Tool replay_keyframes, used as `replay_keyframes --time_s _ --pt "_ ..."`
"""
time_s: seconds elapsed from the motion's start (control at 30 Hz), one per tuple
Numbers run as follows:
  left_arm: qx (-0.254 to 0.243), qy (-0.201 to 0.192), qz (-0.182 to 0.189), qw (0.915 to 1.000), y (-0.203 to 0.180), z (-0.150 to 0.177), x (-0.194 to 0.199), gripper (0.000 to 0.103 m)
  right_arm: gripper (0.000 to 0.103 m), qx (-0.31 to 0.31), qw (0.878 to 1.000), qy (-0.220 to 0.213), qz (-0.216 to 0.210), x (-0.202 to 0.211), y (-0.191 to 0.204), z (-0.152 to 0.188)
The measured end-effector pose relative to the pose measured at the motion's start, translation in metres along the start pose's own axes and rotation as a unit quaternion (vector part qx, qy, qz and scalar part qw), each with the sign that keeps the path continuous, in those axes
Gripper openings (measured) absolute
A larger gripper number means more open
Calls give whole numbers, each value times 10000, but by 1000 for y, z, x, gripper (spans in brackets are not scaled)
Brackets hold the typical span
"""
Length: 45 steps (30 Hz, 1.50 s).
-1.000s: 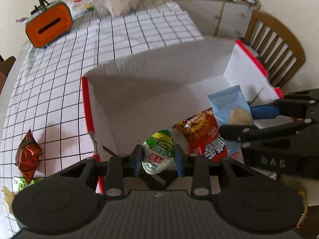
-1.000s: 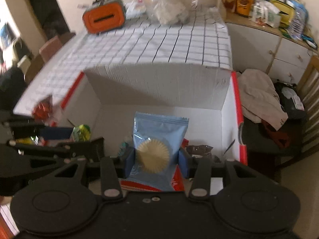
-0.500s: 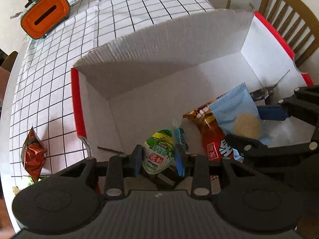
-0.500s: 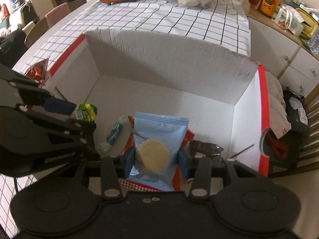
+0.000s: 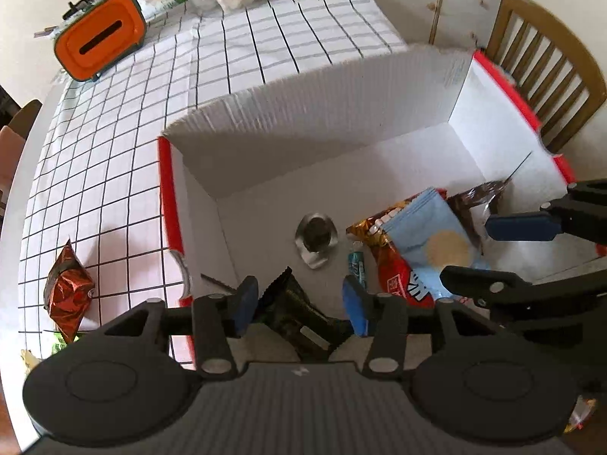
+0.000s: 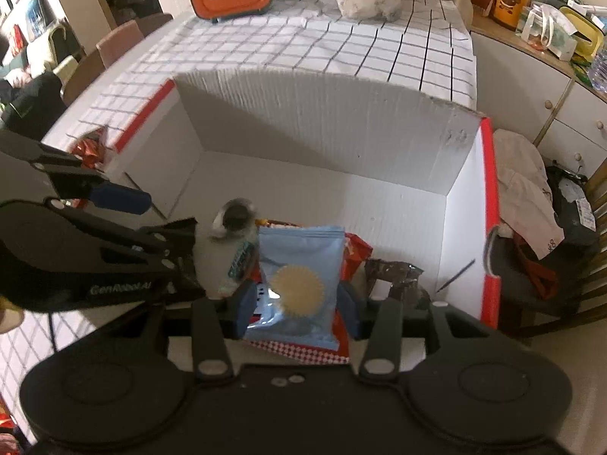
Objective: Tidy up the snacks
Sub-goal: 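Open both tools to drop the cookie packet and yogurt drink into the box, then move both tools back to the snack pile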
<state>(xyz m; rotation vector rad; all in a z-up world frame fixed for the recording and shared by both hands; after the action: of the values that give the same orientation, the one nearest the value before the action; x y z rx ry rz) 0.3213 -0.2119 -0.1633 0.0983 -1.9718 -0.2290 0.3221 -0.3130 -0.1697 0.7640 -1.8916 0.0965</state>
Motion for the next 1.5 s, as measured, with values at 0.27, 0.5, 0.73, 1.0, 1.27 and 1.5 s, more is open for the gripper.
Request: replay_keyframes --time_s 0.27,0.5,0.73,1.0,1.27,1.5 --pt "151 -447 150 9988 10 6 33 51 62 -111 9986 -497 -155 38 11 -6" --pt "281 -816 331 9957 31 17 62 61 71 -134 9966 -786 -212 58 34 -11" --pt "421 -1155 422 9915 61 34 83 72 83 -55 9942 -1010 -359 72 72 -15" --pt "553 -1512 409 9861 112 63 101 81 93 7 9920 -1172 -467 73 119 -18" --pt "522 -1686 430 9834 169 97 102 86 99 64 9905 -1212 -645 56 175 -17" --pt "641 -1756 335 9818 232 122 90 86 102 47 9912 -1064 -791 24 226 -11"
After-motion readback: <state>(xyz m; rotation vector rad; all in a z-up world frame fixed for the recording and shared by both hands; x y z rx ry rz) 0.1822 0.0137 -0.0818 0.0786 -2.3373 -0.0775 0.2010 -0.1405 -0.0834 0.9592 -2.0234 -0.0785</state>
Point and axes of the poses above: each gripper's, at about its wrist camera, not at the fingertips, and x roughly against the way its jaws point, y to its left, z to its underside, the point moved 9 cm from there along -x, roughly the way its jaws point, and after that the axes turned 7 degrees about -z, right-handed, at the moved point
